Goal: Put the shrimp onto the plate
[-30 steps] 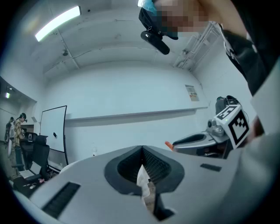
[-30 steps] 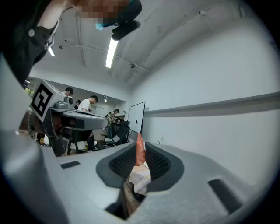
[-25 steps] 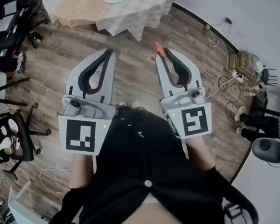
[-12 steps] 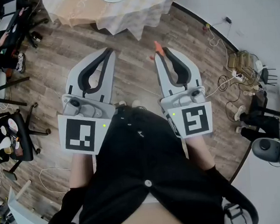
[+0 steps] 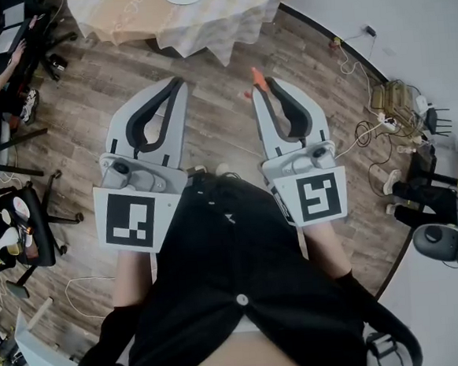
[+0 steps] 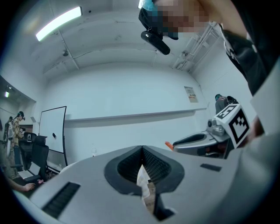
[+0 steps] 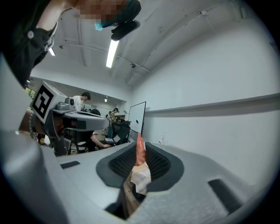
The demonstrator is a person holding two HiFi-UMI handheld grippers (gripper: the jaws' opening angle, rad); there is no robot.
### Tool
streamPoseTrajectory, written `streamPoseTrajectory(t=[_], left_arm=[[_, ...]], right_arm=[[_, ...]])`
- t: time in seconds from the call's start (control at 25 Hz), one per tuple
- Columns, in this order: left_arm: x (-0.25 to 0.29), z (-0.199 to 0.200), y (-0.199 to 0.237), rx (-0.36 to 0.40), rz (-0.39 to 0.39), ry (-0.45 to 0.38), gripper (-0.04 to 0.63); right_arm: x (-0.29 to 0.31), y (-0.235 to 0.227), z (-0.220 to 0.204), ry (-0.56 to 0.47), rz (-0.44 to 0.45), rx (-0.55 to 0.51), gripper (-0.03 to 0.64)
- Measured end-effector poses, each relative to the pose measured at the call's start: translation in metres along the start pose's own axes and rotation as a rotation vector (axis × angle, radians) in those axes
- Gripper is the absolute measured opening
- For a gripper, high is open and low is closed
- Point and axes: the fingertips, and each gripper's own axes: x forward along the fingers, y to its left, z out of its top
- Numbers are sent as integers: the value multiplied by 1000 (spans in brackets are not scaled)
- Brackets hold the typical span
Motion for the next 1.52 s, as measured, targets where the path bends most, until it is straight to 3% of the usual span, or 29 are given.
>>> streamPoseTrajectory(t=[1.52], left_arm=[[-36, -5, 34, 27, -37, -54, 3]], right_arm=[[5, 31, 9, -18, -112, -24, 51]])
